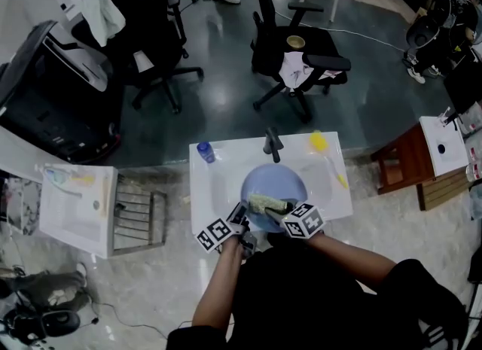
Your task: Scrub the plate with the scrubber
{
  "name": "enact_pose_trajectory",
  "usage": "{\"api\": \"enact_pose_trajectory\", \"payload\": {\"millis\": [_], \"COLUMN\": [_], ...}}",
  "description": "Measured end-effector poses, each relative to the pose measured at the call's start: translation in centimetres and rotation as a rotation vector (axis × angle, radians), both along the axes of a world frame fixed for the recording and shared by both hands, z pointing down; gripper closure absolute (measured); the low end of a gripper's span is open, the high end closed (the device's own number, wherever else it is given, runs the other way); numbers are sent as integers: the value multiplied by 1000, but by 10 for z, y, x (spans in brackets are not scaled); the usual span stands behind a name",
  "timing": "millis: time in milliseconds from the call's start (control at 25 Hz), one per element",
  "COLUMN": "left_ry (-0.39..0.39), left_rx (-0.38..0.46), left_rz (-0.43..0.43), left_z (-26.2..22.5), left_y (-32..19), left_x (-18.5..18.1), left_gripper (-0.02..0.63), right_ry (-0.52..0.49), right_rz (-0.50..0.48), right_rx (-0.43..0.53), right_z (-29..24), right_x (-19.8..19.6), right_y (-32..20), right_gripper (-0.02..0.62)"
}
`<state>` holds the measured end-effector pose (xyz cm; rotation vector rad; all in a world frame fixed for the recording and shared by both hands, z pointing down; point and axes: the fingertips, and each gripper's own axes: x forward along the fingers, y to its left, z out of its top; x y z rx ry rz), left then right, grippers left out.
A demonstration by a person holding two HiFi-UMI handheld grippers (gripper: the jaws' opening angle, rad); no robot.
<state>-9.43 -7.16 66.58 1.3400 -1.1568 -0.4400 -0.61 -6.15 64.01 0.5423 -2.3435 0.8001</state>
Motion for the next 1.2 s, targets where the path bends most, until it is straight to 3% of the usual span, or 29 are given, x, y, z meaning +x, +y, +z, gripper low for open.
{"api": "enact_pose_trajectory", "payload": {"millis": [680,1200], "left_ry": [25,60], "left_rx": [11,40], "left_rz": [13,27], "left_z": [1,-7], "left_y": [14,21], "left_x": [-2,-3], "left_gripper": [528,526], "right_ry": [69,45], "right_rz": [-72,56], "right_rx": [-87,-127], "right_z": [30,27], "right_x": [-2,20], "right_y": [-36,-63], "right_gripper": [523,523]}}
